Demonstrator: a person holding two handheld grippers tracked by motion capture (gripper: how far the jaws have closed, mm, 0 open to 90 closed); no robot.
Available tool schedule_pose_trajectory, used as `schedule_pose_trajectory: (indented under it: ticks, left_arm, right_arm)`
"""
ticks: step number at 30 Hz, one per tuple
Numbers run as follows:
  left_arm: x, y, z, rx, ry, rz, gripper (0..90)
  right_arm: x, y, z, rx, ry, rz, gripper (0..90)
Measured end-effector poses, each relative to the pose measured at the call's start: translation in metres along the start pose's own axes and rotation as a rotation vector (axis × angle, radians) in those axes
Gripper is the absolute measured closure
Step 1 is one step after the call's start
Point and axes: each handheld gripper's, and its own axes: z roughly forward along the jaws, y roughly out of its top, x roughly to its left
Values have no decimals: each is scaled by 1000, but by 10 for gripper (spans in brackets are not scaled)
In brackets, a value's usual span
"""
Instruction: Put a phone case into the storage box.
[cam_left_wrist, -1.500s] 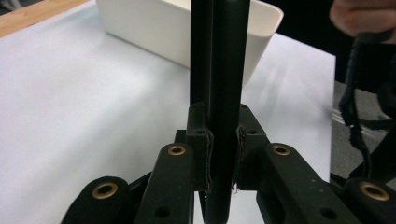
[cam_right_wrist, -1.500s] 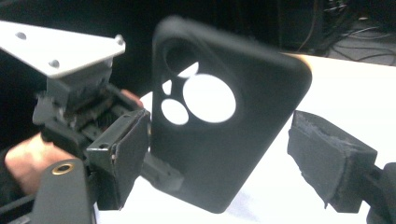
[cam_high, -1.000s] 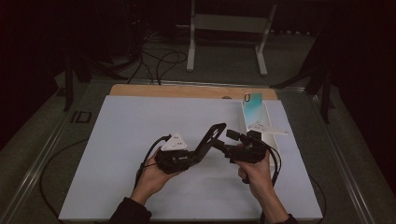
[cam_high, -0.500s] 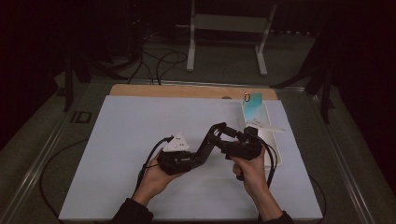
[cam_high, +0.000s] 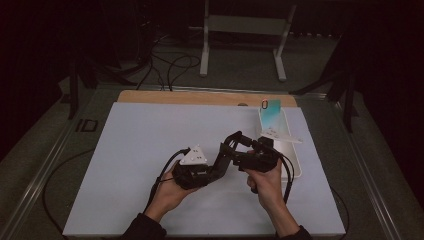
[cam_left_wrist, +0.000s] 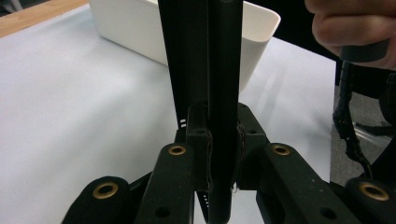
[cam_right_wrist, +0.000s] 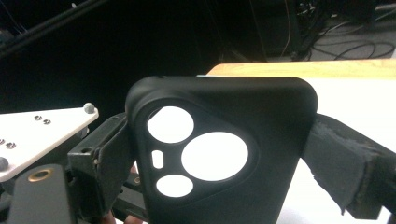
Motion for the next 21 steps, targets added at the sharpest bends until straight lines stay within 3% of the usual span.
schedule_pose_trajectory:
  ticks: [2,9,20,21]
  left_arm:
    - [0,0,0,-3,0,0,799]
    - [0,1,-4,-8,9,12,775]
    - [4,-1,-21,-33,47,1,550]
    - [5,-2,-24,-41,72,-7,550]
  right_arm:
    - [5,1,-1,2,-14,-45,142]
    - [6,3,-1,0,-6,-51,148]
    - [4,5,-2,3,-28,-70,149]
    - [4,5,-2,3,-28,-70,149]
